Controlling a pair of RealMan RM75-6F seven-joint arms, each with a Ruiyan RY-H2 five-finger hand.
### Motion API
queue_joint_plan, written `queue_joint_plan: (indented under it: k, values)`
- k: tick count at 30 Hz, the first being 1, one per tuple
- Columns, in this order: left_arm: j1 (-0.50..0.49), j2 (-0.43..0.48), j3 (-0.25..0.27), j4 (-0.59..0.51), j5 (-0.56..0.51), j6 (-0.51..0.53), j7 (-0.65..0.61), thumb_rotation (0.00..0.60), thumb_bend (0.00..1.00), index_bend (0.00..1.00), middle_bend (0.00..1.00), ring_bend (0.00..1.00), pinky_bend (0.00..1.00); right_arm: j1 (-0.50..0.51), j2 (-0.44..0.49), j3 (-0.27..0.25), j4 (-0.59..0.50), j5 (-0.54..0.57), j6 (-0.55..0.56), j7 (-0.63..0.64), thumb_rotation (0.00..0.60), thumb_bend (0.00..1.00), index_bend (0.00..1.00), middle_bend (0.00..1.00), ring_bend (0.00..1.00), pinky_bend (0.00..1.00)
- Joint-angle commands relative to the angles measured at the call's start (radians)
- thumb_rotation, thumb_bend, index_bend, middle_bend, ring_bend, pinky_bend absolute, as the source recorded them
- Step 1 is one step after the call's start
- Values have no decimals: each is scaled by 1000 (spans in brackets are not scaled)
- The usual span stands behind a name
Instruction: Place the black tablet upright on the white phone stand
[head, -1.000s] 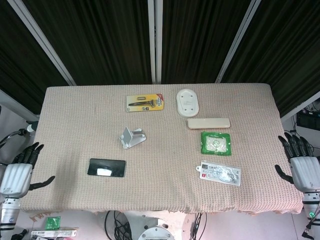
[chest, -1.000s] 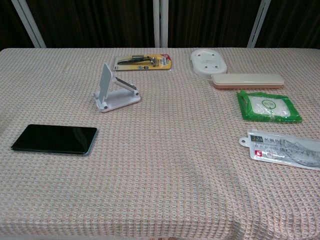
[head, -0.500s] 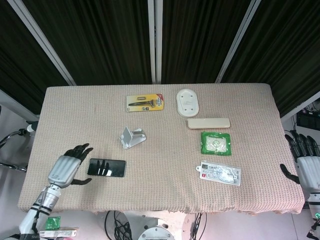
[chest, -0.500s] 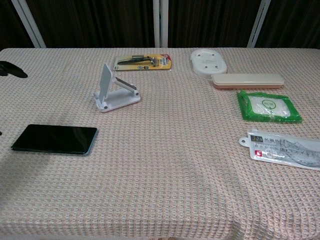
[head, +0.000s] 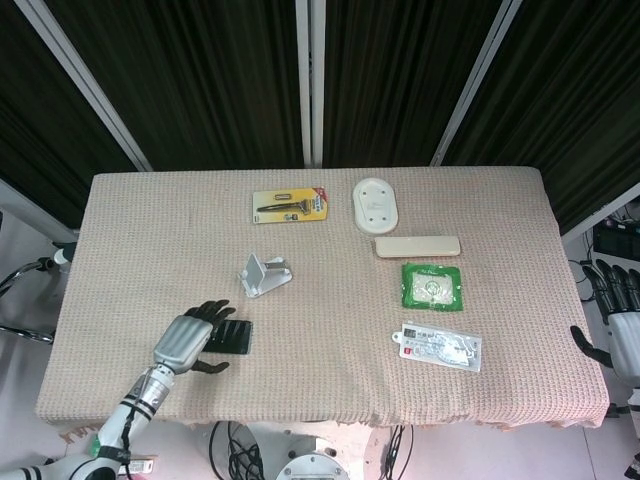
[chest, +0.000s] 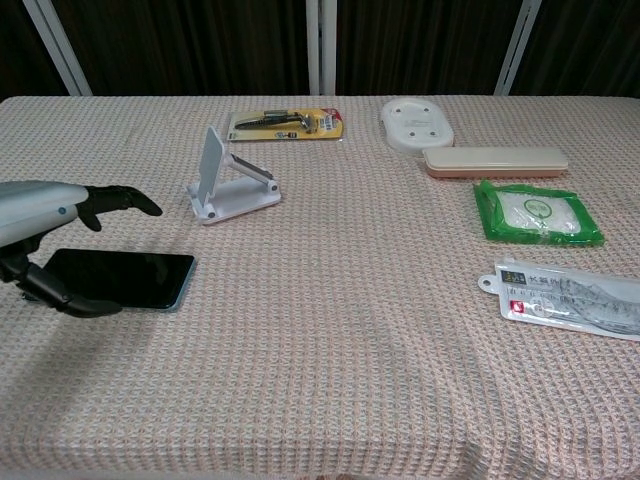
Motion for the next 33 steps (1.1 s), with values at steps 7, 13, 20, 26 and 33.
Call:
queue_joint_plan:
  k: [7,13,20,26,33]
  values:
    - [-16,-47,2,51,-52,22,70,468,157,165,83,87,232,0,-20,0,24,-25,24,26,600,209,0,0,0,0]
    - [-30,-52,5,59,-82,19,98,504,164,198,85,87,232,-4,-22,0,33,-26,32,35,600,209,0,0,0,0]
    - [-49,-70,5,76,-100,16,122,559,166,205,85,87,232,-8,-21,-2,32,-17,26,34,600,209,0,0,0,0]
    - [-66,-70,5,72,-136,4,150,579,166,224,85,87,232,-8,-16,-7,29,-9,12,33,600,209,0,0,0,0]
    - [-77,-63,11,72,-164,-1,159,593,168,254,86,87,232,-7,-17,-9,32,-7,1,37,600,208,0,0,0,0]
